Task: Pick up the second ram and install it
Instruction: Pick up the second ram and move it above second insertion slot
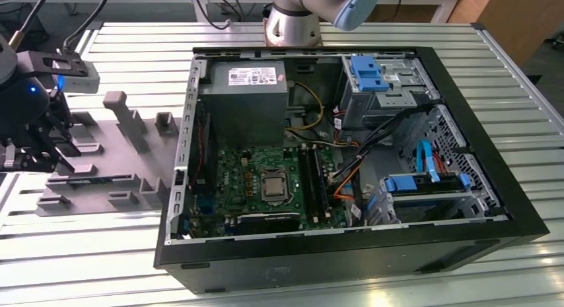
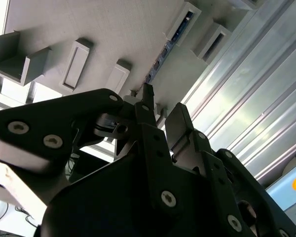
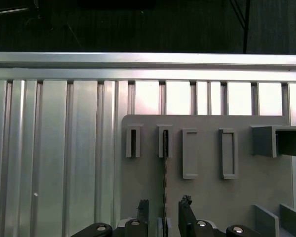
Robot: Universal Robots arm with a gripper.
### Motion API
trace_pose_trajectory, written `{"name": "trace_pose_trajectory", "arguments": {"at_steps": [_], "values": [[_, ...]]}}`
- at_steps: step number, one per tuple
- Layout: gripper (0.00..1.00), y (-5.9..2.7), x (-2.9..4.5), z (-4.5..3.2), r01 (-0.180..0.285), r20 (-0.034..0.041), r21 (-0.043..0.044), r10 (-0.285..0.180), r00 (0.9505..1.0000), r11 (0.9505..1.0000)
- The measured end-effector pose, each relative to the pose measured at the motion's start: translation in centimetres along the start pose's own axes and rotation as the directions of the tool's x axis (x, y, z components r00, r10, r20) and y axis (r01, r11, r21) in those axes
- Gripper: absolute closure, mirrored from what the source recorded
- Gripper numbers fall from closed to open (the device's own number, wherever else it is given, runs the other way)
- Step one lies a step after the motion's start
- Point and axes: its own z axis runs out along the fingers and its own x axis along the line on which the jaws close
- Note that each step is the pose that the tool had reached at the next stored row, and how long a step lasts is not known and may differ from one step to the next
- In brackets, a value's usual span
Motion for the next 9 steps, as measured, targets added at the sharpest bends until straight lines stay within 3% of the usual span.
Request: {"name": "trace_pose_trajectory", "arguments": {"at_steps": [9], "values": [[0.63,-0.02,0.01,0.30,0.000,0.0002,0.0003,0.000,1.0000,1.0000]]}}
